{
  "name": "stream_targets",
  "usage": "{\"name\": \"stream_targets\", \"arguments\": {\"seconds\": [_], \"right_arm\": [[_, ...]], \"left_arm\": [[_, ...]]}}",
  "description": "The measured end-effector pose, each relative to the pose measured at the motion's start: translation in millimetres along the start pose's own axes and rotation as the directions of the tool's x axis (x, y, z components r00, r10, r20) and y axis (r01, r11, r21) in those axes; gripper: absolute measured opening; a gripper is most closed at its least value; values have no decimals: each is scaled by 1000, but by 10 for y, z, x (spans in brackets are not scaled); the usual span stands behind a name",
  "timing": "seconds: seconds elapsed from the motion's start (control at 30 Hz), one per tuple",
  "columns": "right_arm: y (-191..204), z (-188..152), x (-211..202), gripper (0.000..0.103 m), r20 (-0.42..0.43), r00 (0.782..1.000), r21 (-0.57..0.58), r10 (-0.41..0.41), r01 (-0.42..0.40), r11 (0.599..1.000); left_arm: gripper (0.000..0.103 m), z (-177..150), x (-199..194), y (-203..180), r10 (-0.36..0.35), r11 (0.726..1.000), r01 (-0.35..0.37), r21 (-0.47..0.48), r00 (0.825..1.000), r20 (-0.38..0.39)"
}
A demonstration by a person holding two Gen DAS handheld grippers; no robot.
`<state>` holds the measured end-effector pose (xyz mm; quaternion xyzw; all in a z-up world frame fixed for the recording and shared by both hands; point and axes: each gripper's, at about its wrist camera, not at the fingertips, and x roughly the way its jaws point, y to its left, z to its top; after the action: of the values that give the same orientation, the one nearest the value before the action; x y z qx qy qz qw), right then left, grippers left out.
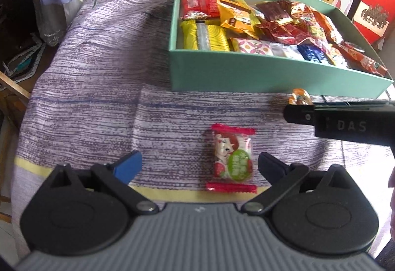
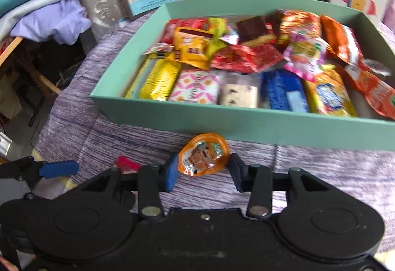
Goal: Organize snacks
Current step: 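Grasp the pink-green candy with the left tool while the right tool grasps the orange jelly cup, then drop the pink-green candy into the box with the left tool while the right tool drops the jelly cup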
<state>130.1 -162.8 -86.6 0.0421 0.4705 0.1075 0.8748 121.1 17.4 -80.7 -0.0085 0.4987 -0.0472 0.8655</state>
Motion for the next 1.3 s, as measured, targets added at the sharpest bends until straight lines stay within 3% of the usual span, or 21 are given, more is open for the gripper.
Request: {"name": "stream_targets", "arguments": {"seconds": [0.17, 0.3, 0.5, 0.83, 1.1, 1.3], "right_arm": [[-267, -103, -151, 43, -6, 1000, 76, 6, -6, 997], [-385, -172, -256, 42, -1, 1000, 108, 10, -10, 994], [-514, -255, -449, 42, 27, 999, 132, 24, -27, 991], [-721, -206, -852, 42, 105, 993, 172, 46, -64, 983], [-1036, 191, -1027, 42, 196, 981, 223, 4, -48, 974], [-1344, 520, -995, 43, 226, 974, 264, -31, -31, 964]], "left_arm": [[79, -14, -19, -148, -6, 999, 6, 44, 1000, 13], [28, -35, -72, -220, -10, 998, 8, 70, 1000, 29], [27, -33, -198, -171, -35, 999, 34, 24, 998, 47], [27, 286, -520, -379, -109, 993, 103, 60, 986, 123], [27, 813, -458, -694, -165, 983, 150, 103, 974, 158], [27, 1135, -255, -756, -185, 981, 175, 78, 973, 139]]}}
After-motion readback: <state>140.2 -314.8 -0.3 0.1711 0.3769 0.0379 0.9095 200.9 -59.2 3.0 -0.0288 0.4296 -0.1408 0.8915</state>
